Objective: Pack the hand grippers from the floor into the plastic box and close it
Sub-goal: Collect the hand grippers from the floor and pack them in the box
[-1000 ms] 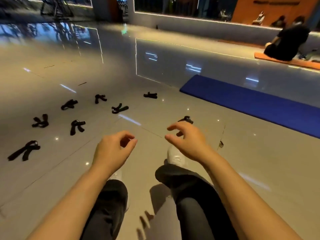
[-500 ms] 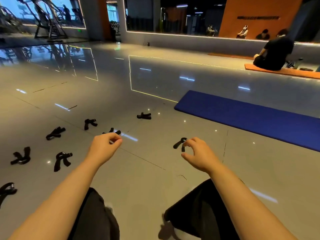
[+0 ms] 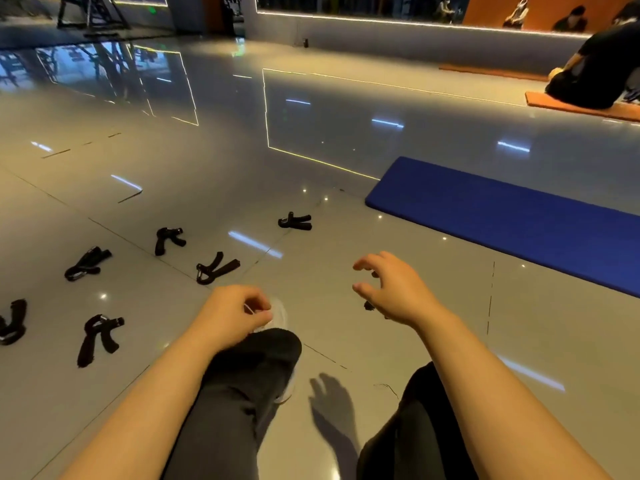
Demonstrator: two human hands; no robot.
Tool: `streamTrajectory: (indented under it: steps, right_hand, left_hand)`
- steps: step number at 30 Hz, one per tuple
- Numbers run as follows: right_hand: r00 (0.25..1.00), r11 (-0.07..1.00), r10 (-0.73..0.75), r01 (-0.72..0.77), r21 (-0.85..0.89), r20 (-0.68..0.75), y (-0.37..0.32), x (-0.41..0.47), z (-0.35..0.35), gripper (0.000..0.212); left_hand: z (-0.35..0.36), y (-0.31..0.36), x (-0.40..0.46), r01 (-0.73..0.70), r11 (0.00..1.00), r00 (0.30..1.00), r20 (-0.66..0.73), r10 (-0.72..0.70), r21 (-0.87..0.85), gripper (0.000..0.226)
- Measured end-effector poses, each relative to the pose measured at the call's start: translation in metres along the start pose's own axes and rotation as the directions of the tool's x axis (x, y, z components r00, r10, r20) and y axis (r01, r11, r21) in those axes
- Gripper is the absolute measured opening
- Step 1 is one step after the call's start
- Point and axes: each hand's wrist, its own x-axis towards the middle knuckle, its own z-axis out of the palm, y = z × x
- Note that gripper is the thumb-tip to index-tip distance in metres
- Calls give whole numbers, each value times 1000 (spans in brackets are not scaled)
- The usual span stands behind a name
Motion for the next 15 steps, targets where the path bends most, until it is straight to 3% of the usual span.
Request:
streamTrajectory:
  steps: [2, 6, 11, 15]
  right_hand:
    - [999, 999, 6, -3, -52, 47, 5, 20, 8, 36]
    - [982, 988, -7, 36, -151, 189, 7, 62, 2, 41]
    - [982, 950, -75, 123, -286, 172, 23, 113, -29, 41]
    - [974, 893, 91, 13, -450, 209, 68, 144, -34, 49]
  left_hand:
    - [-13, -12, 31, 38, 995, 999, -5, -38, -97, 17]
    - [-43, -15, 82, -19, 973, 997, -82, 0, -229, 20]
    - [-52, -4, 146, -58, 998, 998, -13, 58, -20, 28]
    - [-44, 18, 205, -146, 972, 986, 104, 129, 181, 34]
